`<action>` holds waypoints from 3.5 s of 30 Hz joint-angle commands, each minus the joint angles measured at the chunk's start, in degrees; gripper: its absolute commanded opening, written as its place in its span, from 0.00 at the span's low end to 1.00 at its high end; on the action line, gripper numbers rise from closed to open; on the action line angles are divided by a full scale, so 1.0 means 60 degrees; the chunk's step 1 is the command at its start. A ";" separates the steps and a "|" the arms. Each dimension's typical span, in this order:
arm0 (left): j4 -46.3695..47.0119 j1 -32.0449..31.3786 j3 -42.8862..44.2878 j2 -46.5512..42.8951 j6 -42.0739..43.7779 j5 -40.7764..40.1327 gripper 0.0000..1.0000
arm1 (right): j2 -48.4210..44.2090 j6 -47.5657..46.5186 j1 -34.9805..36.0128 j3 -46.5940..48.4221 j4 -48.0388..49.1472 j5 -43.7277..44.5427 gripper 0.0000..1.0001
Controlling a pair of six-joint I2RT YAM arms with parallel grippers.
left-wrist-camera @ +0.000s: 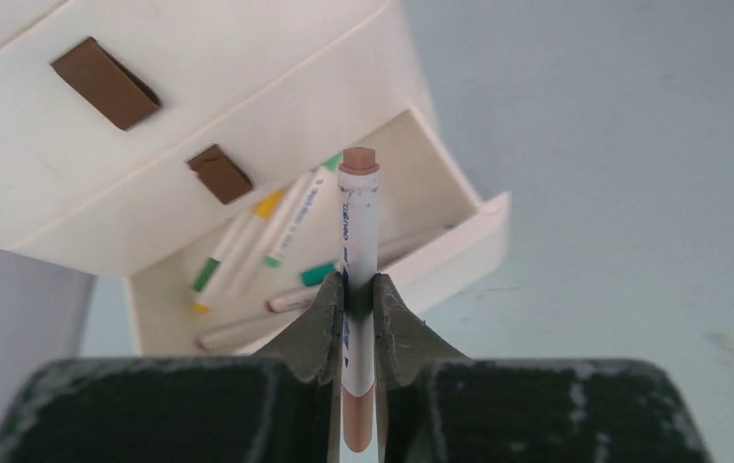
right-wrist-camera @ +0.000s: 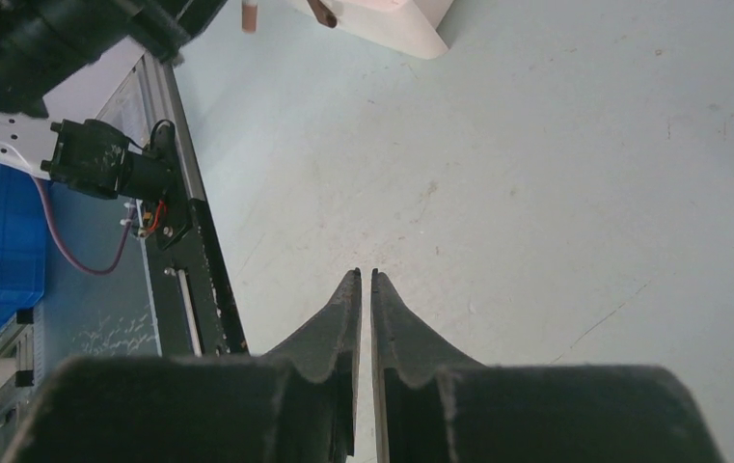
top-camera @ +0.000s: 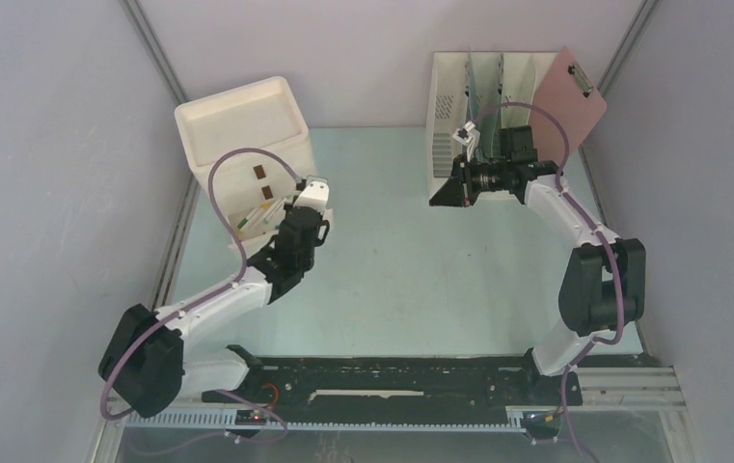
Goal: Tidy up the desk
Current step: Place the stationery in the drawer, then close the drawer in the storage box.
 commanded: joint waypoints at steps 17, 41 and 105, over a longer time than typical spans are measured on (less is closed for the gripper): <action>0.0869 0.1566 0.2482 0.3983 0.4086 -0.3184 0.77 | -0.0316 -0.0211 -0.0199 -0.0141 0.0269 -0.0480 0.14; 0.1801 0.1827 -0.2827 -0.3524 -0.4222 0.3801 1.00 | -0.0492 -0.0538 -0.0218 -0.0141 0.0090 -0.0795 0.14; 0.7556 0.6430 -0.1499 0.3989 -1.0501 0.6315 0.22 | -0.0728 -0.0549 -0.0894 -0.0138 0.0020 -0.1258 0.14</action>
